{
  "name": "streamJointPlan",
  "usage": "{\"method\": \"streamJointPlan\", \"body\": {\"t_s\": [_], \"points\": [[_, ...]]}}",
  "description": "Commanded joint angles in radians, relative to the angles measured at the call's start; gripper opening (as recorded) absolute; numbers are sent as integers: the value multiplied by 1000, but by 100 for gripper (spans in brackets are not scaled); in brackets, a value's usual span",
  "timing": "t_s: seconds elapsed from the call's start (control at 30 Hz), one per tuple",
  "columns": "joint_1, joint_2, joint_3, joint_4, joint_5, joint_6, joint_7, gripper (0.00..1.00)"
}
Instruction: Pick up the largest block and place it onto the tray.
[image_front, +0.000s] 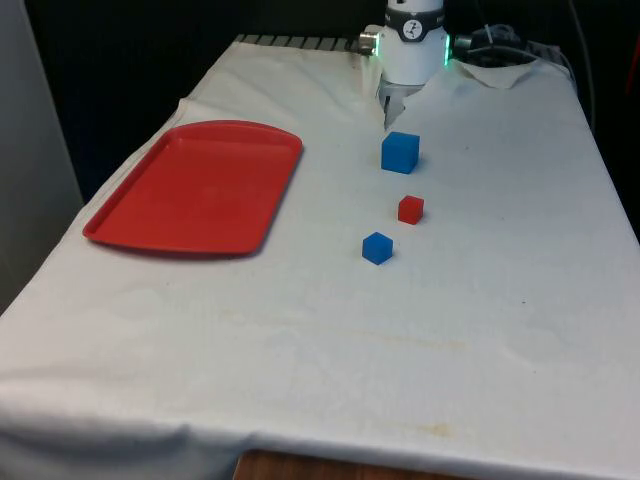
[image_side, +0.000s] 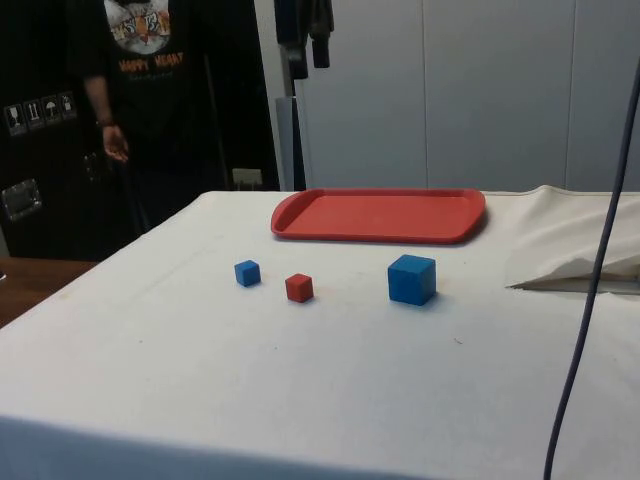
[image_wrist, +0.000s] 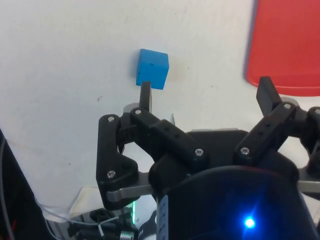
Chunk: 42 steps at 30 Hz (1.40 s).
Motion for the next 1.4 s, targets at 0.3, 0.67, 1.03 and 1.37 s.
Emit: {"method": "streamJointPlan", "body": {"t_s": [0.3,0.67,1.03,1.37], "points": [[-1,-38,0,-83,-9,52,0,100],[-5,-46,0,-176,-17,131,1,100],[-3,13,6,-170,7,134,-9,100],[-7,51,4,-172,39,143,-34,100]]}}
